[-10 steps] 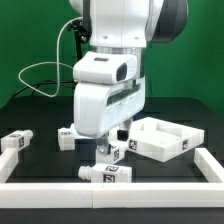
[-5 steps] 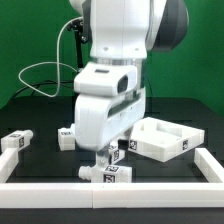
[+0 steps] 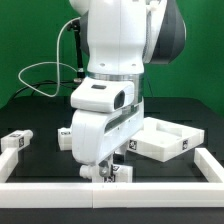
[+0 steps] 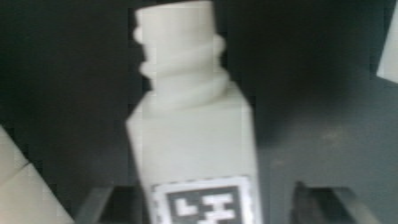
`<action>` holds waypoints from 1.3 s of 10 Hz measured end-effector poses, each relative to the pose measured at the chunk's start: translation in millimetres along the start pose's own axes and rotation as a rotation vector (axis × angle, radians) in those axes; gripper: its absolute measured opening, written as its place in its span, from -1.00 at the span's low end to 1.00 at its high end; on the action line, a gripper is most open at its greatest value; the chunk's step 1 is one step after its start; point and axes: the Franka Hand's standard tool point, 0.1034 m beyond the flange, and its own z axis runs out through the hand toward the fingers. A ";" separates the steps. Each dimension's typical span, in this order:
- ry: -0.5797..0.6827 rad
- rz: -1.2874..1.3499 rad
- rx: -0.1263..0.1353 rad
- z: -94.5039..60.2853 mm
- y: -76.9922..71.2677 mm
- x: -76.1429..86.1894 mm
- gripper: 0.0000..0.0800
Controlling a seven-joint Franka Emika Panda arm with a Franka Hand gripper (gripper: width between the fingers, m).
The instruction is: Assemble one leg
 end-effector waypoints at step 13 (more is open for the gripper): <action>-0.010 -0.118 -0.039 -0.4 39.0 -94.2 0.27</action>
Offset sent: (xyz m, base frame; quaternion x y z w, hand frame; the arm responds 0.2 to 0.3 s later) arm -0.0105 -0.0523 -0.0093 0.0003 0.0269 -0.0895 0.9956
